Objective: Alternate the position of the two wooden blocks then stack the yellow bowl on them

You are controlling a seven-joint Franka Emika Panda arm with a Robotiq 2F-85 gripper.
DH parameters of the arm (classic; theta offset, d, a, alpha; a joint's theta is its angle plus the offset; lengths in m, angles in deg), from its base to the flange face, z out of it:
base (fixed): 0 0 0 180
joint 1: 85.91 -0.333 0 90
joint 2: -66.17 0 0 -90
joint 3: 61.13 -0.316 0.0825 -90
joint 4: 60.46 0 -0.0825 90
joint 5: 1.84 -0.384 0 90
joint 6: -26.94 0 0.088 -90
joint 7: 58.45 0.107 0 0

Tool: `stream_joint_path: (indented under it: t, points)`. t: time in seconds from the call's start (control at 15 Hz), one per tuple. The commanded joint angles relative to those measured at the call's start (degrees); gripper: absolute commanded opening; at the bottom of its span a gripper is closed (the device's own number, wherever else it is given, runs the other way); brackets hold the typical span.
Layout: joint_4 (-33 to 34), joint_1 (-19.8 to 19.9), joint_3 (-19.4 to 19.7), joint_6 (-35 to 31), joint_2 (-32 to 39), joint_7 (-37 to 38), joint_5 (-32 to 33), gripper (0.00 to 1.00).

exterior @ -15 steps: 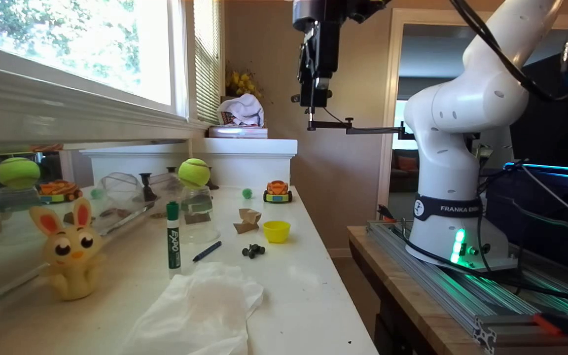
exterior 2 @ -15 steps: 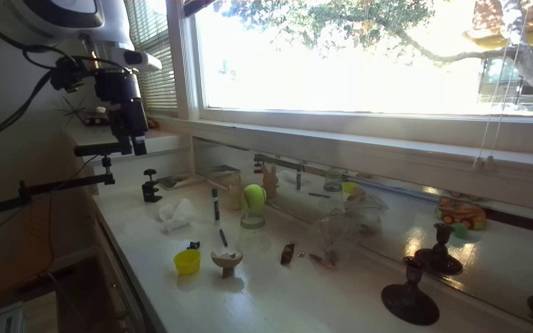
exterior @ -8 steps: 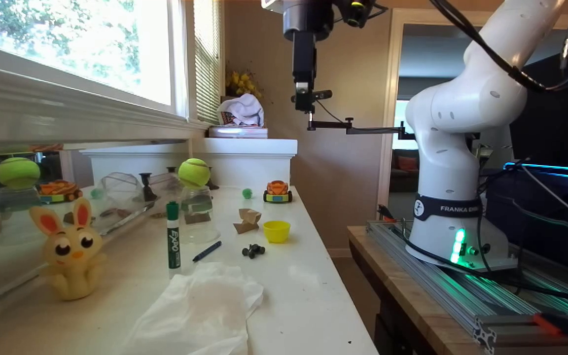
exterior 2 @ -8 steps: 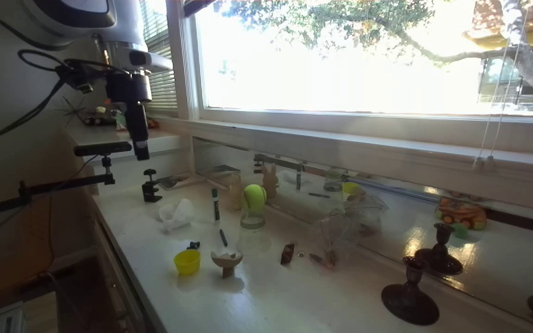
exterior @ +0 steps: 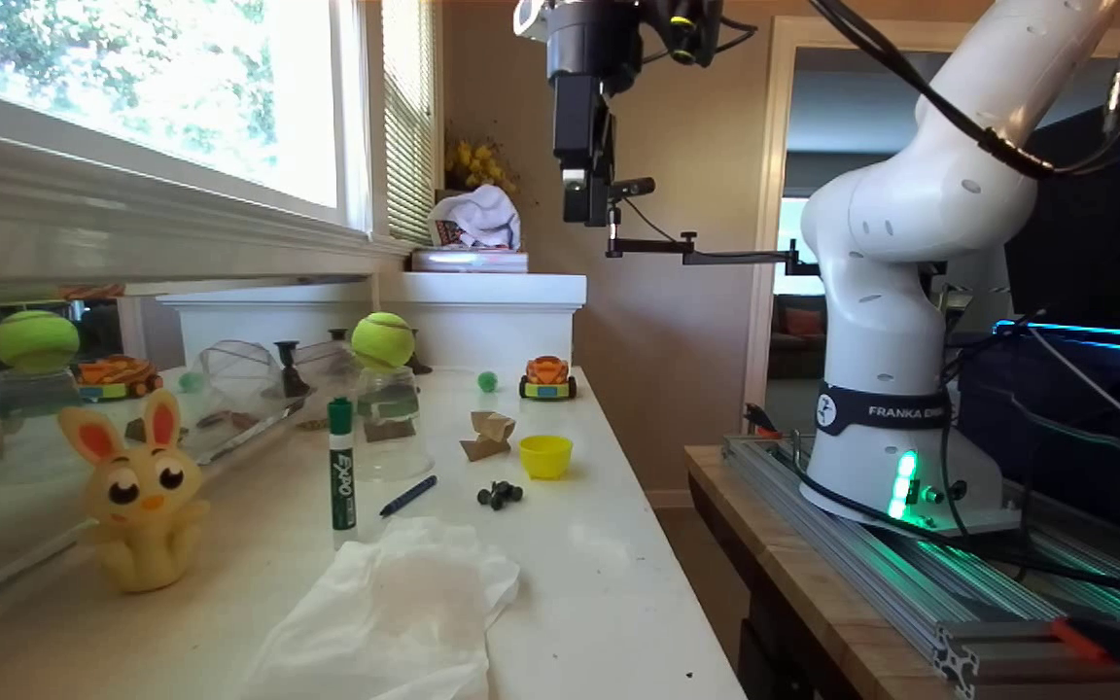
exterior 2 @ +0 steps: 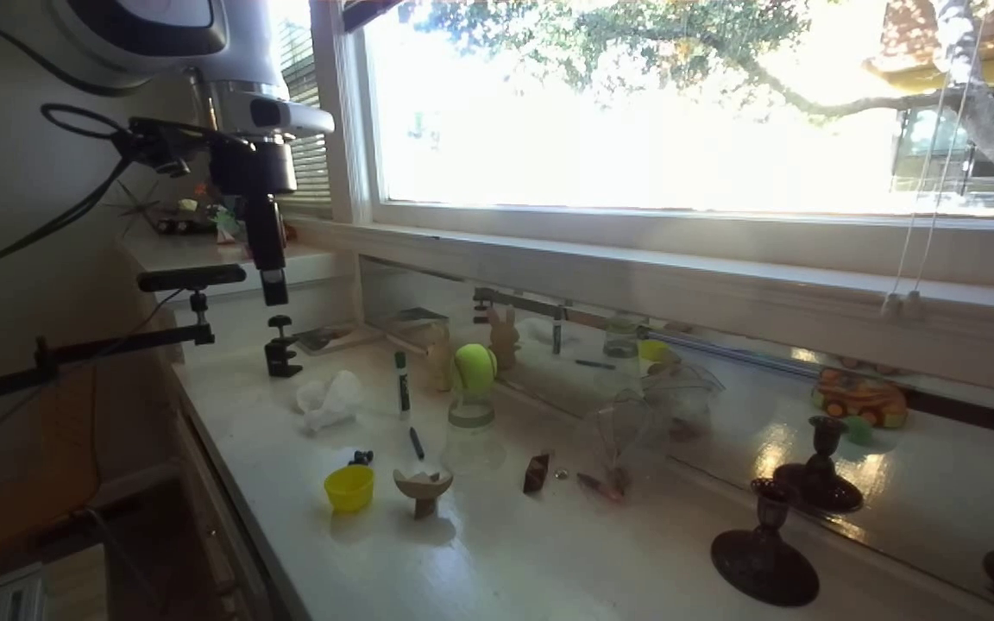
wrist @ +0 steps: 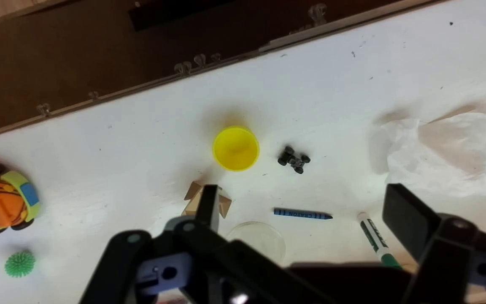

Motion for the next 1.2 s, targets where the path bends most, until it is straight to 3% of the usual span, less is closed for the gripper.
stream_joint_path:
  t: [0.0,0.4,0.8,1.07,1.13]
  points:
    - [2.04,4.57,-1.29,0.65,3.89,7.96,0.95,1.00]
    - [4.90,9.27,1.79,0.01,8.88,18.91,0.39,1.00]
    - [6.61,14.28,9.26,-3.97,13.14,25.11,-0.57,1.00]
    - [8.07,14.78,12.08,-7.61,14.58,30.89,-3.94,1.00]
    - [6.42,14.49,12.30,-6.28,13.43,27.60,-0.99,1.00]
